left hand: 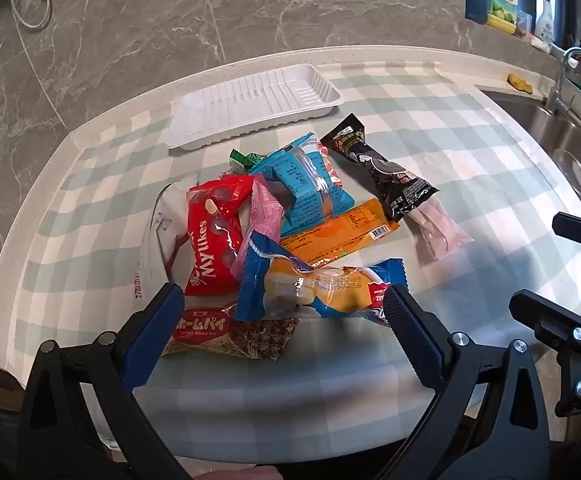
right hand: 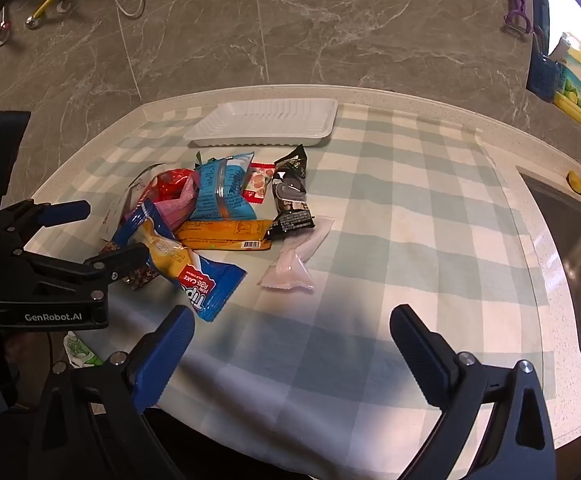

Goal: Organize snacks

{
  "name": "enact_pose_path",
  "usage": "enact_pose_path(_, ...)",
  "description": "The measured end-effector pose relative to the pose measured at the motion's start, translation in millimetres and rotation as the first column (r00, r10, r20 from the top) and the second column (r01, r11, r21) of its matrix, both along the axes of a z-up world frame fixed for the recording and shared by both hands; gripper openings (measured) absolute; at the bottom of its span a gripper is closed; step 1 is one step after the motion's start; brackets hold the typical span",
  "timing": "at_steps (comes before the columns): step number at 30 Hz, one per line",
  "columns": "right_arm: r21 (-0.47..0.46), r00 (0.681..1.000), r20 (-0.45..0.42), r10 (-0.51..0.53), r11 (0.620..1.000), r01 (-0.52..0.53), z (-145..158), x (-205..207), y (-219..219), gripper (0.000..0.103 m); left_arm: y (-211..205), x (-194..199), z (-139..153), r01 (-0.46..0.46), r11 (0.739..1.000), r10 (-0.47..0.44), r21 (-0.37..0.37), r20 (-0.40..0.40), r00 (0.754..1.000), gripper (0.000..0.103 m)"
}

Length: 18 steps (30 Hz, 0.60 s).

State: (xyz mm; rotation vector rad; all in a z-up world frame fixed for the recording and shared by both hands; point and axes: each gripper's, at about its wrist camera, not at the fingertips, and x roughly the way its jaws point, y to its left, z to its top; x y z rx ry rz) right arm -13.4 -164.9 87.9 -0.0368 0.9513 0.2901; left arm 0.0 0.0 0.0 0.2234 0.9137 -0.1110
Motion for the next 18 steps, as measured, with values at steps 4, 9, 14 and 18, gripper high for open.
enact_pose_path(4,-0.004,1.0,-0.002,0.0,1.0,0.0,-0.4,0.1,0.2,0.1,0.3,0.4,0.0,-0.004,1.0,0.004,0.001,0.001,1.0,0.101)
enact_pose_path(9,-0.005,1.0,-0.003,0.0,1.0,0.0,-0.3,0.2,1.1,0.1,-0.3,0.7,-0.5,-0.011,1.0,0.011,0.002,0.002,1.0,0.101)
enact_pose_path(14,-0.002,1.0,-0.004,0.0,1.0,0.0,-1.0,0.1,0.2,0.1,0.6,0.3,0.3,0.001,1.0,-0.001,-0.005,-0.001,1.0,0.101)
enact_pose_path(18,-0.003,1.0,-0.004,0.0,1.0,0.0,-1.3,0.2,0.2,0.1,0.7,0.5,0.3,0.001,1.0,-0.001,-0.006,-0.002,1.0,0.101)
